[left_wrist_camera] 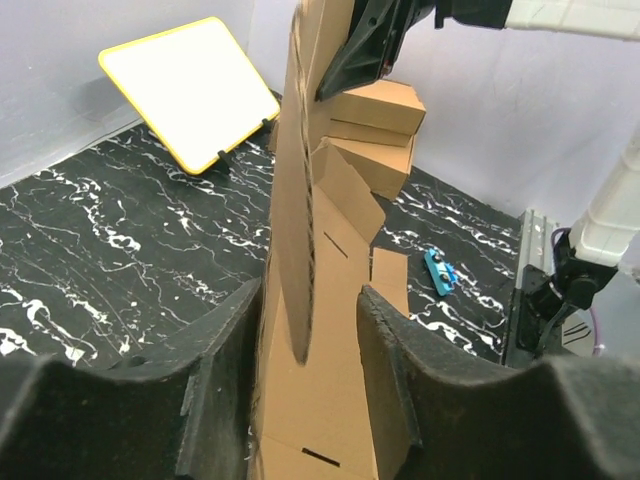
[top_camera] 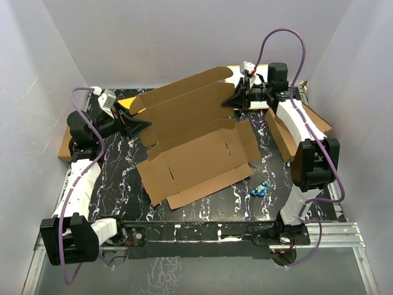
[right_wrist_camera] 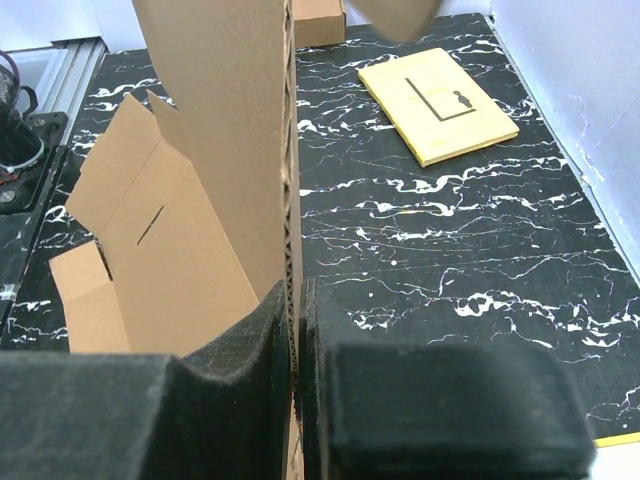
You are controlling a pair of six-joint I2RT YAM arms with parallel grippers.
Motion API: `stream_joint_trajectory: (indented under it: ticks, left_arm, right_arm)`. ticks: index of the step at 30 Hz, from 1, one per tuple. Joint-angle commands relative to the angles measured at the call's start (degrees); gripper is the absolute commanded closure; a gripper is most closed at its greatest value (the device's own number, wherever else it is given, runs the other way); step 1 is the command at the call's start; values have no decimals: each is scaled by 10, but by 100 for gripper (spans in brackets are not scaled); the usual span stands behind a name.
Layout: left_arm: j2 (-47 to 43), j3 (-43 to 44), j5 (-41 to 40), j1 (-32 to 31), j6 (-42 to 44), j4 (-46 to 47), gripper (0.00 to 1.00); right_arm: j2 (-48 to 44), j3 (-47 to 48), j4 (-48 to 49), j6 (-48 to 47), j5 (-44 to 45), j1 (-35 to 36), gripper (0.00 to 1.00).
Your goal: Fold the paper box
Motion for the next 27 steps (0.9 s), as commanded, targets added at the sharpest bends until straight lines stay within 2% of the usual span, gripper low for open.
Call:
stream_joint_trajectory:
  ticks: [1,5,9,15,19,23,27]
  left_arm:
    - [-6,58,15,-2,-6,-31,56]
    - [-5,138,-23,-2,71,-211,47]
    - [-5,213,-73,-5,160,-396,43]
    - [24,275,-146,-20,235,-511,39]
    - [68,336,-156,-36,268,-572,39]
    - [102,367,-153,-58,289,-595,39]
    - [124,375,-146,-69,313,-614,50]
  right_arm:
    - [-24,15,-12,-47,-14,1,92]
    - [-17,26,-38,-62,-6,1,92]
    - [-18,25,-38,-62,-6,3,92]
    - [-13,25,-38,-62,-5,9,92]
    - [-11,26,-38,-62,-2,13,92]
    - [-11,25,-39,-61,-2,16,92]
    - [-8,26,-39,-62,1,16,92]
